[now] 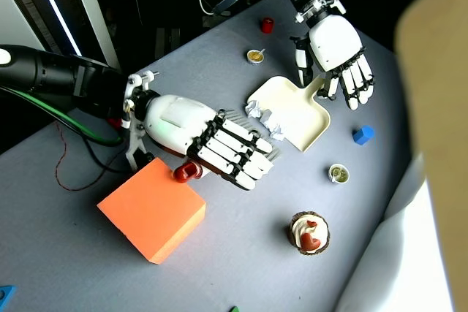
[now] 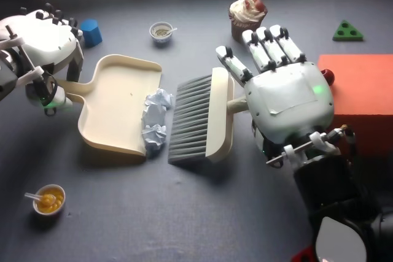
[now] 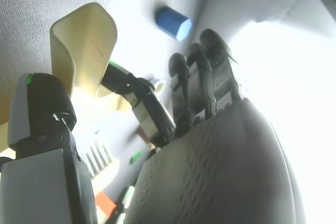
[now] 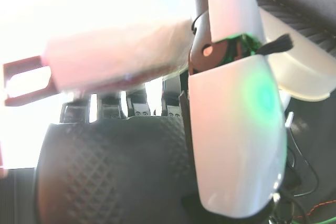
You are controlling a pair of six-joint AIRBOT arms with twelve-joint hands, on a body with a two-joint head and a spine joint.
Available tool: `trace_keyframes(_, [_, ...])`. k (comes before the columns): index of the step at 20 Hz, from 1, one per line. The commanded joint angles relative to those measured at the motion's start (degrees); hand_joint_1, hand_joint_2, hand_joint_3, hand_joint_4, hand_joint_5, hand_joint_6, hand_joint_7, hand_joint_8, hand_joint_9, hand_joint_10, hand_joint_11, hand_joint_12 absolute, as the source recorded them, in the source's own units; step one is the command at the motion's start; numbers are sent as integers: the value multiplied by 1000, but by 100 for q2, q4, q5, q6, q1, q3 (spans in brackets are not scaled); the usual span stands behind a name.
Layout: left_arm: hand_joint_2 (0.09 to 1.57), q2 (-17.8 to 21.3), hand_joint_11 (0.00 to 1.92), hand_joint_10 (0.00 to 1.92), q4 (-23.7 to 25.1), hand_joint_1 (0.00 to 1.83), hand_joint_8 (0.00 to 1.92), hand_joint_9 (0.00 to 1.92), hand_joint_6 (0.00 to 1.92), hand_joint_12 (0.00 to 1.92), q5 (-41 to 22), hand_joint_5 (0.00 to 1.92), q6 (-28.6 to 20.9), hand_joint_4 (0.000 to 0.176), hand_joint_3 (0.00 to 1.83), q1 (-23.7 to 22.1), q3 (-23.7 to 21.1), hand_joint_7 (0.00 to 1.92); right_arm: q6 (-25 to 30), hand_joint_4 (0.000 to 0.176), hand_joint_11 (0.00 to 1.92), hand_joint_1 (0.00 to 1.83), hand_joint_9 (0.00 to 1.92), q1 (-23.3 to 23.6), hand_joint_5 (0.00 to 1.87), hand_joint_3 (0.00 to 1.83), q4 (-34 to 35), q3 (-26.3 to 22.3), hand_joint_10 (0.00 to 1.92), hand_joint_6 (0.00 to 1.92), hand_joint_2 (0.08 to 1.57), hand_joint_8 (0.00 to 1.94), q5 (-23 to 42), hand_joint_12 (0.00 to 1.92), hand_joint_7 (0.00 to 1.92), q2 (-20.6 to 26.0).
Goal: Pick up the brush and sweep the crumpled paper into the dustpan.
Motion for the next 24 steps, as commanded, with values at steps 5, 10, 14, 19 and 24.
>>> trace_keyframes(5, [1083, 153, 9, 0, 155, 1103, 0, 142, 859, 369, -590, 1055, -31, 0, 1, 77, -57, 249, 251, 0, 290, 1257, 232, -69, 307, 6, -358, 229, 12, 13, 1000, 11, -370, 39, 224, -162])
trace_keyframes(10, [1087, 165, 17, 7, 155, 1100, 6, 187, 876, 341, -632, 1045, -88, 1, 0, 116, -76, 303, 272, 0, 596, 1343, 1032, -162, 895, 2, -357, 331, 75, 19, 1039, 612, -368, 932, 1066, -213])
trace_keyframes(14, [1088, 159, 1, 1, 136, 1089, 2, 186, 879, 402, -672, 1043, -93, 30, 0, 122, -98, 311, 272, 0, 524, 1178, 650, -201, 1165, 0, -358, 360, 1550, 676, 1025, 1287, -368, 1774, 763, -213])
trace_keyframes(19, [1106, 158, 9, 0, 130, 1078, 1, 137, 949, 307, -726, 1001, -94, 24, 1, 122, -107, 270, 272, 66, 1018, 1376, 1065, -211, 1155, 4, -516, 386, 1921, 1920, 995, 1941, -368, 1921, 1033, -202])
trace_keyframes(24, [1096, 160, 31, 0, 132, 1083, 1, 187, 911, 403, -748, 1024, -94, 30, 0, 122, -112, 314, 192, 0, 1157, 1455, 1189, -316, 1227, 4, -1003, 352, 1921, 1921, 1069, 1941, -368, 1921, 1154, 13])
